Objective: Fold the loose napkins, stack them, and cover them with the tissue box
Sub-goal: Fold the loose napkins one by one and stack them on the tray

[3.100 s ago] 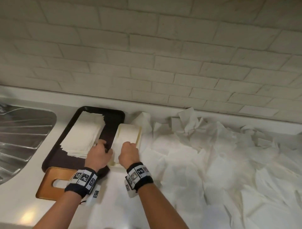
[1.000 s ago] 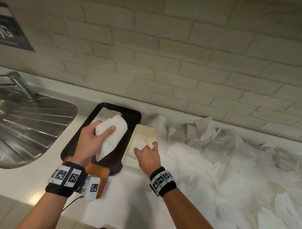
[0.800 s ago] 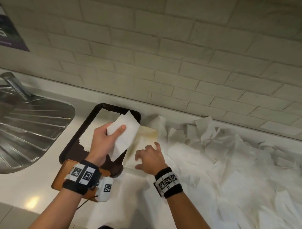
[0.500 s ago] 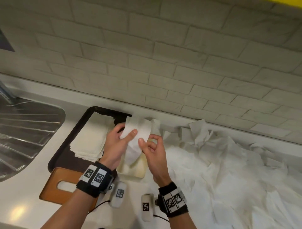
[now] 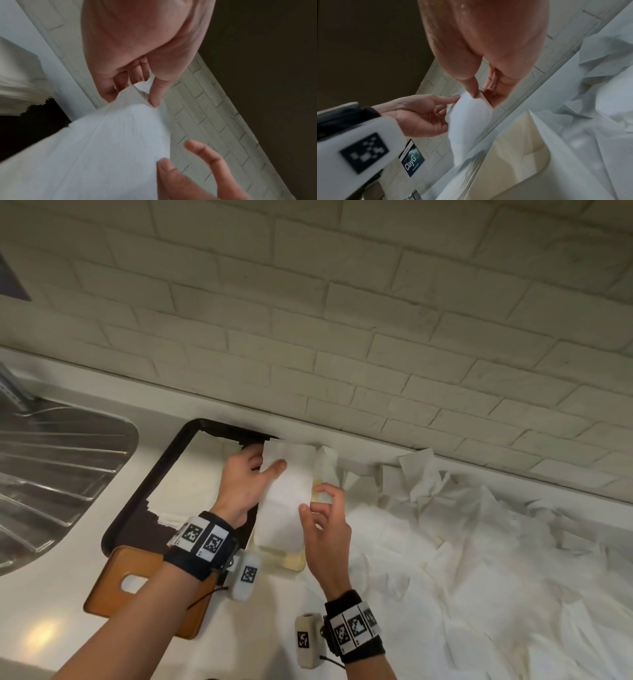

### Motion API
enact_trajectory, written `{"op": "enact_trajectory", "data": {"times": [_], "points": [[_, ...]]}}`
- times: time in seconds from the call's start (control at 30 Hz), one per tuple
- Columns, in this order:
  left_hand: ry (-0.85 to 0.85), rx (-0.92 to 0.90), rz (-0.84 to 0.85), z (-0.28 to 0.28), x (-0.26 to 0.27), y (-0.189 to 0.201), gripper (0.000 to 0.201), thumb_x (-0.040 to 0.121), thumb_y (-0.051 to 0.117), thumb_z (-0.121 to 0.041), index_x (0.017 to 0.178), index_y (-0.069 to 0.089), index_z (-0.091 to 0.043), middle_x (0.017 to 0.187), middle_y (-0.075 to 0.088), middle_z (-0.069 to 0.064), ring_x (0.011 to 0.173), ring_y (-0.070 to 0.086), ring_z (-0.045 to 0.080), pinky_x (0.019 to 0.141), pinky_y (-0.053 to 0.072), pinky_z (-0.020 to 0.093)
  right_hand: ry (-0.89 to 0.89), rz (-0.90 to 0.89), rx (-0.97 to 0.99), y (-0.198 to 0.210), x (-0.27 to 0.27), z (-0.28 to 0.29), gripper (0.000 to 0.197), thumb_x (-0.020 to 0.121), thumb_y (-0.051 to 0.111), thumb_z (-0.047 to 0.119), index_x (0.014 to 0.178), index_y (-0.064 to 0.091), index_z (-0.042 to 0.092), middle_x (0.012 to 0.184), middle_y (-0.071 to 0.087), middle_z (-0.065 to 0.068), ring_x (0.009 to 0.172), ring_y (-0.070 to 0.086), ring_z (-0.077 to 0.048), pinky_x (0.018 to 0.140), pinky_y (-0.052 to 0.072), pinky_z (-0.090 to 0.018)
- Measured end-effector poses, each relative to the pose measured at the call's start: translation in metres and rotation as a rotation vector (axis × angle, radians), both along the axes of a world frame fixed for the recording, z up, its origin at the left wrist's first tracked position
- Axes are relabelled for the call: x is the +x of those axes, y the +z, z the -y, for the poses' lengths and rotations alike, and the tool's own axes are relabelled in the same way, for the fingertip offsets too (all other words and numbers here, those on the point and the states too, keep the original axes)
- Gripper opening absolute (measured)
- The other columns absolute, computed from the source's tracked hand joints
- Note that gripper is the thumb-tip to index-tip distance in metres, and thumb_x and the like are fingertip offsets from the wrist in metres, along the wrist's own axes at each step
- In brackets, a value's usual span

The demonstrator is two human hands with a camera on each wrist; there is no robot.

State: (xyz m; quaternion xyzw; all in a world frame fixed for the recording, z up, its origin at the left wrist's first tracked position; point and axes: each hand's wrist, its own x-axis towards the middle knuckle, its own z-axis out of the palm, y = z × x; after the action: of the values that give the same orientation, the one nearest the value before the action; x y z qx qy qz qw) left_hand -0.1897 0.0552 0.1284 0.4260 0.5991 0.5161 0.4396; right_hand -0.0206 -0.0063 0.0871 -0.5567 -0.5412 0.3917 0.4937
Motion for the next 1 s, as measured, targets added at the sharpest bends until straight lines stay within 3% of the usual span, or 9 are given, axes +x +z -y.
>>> {"op": "enact_trajectory", "data": {"times": [0.1, 0.23, 0.4, 0.53, 0.63, 0.73, 0.83, 0.9, 1.0], "points": [[-0.002, -0.012, -0.186, -0.013, -0.003, -0.015, 0.037, 0.09, 0.086, -0.016, 0.123, 0.071, -0.02, 0.11, 0.078, -0.004, 0.1, 0.074, 0.013, 0.086, 0.059, 0.028, 0.048, 0.297, -0.038, -0.016, -0.01, -0.015, 0.019, 0.104, 0.065, 0.011, 0.111, 0.068, 0.028, 0.079, 0.065, 0.0, 0.069, 0.062, -0.014, 0.066, 0.053, -0.029], [0.004, -0.051, -0.569, -0.014, -0.012, -0.041, 0.043, 0.095, 0.08, -0.028, 0.134, 0.063, -0.02, 0.123, 0.073, 0.001, 0.116, 0.068, 0.025, 0.101, 0.055, 0.041, 0.225, 0.758, -0.226, -0.034, -0.033, -0.032, 0.024, 0.106, 0.056, 0.0, 0.129, 0.06, 0.008, 0.123, 0.065, -0.012, 0.112, 0.066, -0.027, 0.098, 0.057, -0.036], [-0.241, -0.301, -0.895, 0.012, -0.011, -0.08, 0.065, 0.09, 0.079, -0.018, 0.145, 0.047, -0.031, 0.128, 0.064, 0.008, 0.121, 0.064, 0.033, 0.101, 0.055, 0.049, 0.467, 1.043, -0.271, -0.041, -0.05, -0.037, 0.026, 0.106, 0.058, 0.005, 0.133, 0.059, 0.004, 0.134, 0.06, -0.016, 0.124, 0.063, -0.031, 0.104, 0.053, -0.038], [-0.223, -0.216, -0.912, 0.023, -0.013, -0.094, 0.066, 0.089, 0.071, -0.003, 0.144, 0.049, -0.032, 0.107, 0.073, 0.003, 0.102, 0.07, 0.03, 0.087, 0.059, 0.049, 0.265, 0.896, -0.259, -0.028, -0.023, -0.043, 0.028, 0.11, 0.054, 0.021, 0.137, 0.054, 0.014, 0.12, 0.064, -0.012, 0.106, 0.07, -0.03, 0.092, 0.06, -0.038], [-0.189, -0.153, -0.874, 0.029, -0.011, -0.094, 0.063, 0.088, 0.07, 0.0, 0.143, 0.051, -0.027, 0.099, 0.072, 0.002, 0.096, 0.071, 0.031, 0.081, 0.058, 0.046, 0.027, 0.828, -0.145, -0.025, 0.034, -0.065, 0.016, 0.107, 0.051, 0.026, 0.118, 0.061, 0.018, 0.095, 0.068, -0.002, 0.085, 0.072, -0.023, 0.077, 0.066, -0.042], [-0.126, -0.064, -0.879, 0.039, -0.001, -0.084, 0.056, 0.092, 0.073, -0.006, 0.143, 0.054, -0.02, 0.118, 0.069, 0.009, 0.108, 0.067, 0.033, 0.087, 0.056, 0.045, -0.098, 0.937, -0.218, -0.045, 0.105, -0.086, 0.04, 0.099, 0.058, 0.025, 0.138, 0.055, 0.017, 0.119, 0.068, -0.01, 0.108, 0.07, -0.033, 0.09, 0.062, -0.048], [-0.152, 0.071, -0.892, 0.048, 0.023, -0.067, 0.043, 0.096, 0.071, -0.013, 0.137, 0.059, -0.019, 0.126, 0.067, 0.006, 0.116, 0.061, 0.028, 0.087, 0.053, 0.039, -0.019, 1.104, -0.48, -0.073, 0.162, -0.09, 0.077, 0.093, 0.069, 0.054, 0.157, 0.038, 0.023, 0.147, 0.055, -0.014, 0.133, 0.056, -0.042, 0.108, 0.048, -0.055], [-0.226, 0.145, -0.852, 0.048, 0.046, -0.059, 0.035, 0.099, 0.069, -0.017, 0.132, 0.06, -0.023, 0.124, 0.067, -0.003, 0.115, 0.06, 0.02, 0.087, 0.051, 0.034, 0.023, 1.131, -0.494, -0.081, 0.179, -0.083, 0.071, 0.092, 0.069, 0.064, 0.151, 0.049, 0.031, 0.145, 0.06, -0.007, 0.132, 0.056, -0.038, 0.108, 0.045, -0.054], [-0.405, 0.216, -0.792, 0.044, 0.084, -0.053, 0.032, 0.102, 0.065, -0.022, 0.132, 0.058, -0.027, 0.127, 0.066, -0.01, 0.118, 0.058, 0.012, 0.093, 0.049, 0.029, 0.04, 1.137, -0.379, -0.077, 0.185, -0.074, 0.041, 0.099, 0.067, 0.052, 0.136, 0.065, 0.035, 0.135, 0.071, 0.003, 0.124, 0.059, -0.03, 0.104, 0.042, -0.05]]}}
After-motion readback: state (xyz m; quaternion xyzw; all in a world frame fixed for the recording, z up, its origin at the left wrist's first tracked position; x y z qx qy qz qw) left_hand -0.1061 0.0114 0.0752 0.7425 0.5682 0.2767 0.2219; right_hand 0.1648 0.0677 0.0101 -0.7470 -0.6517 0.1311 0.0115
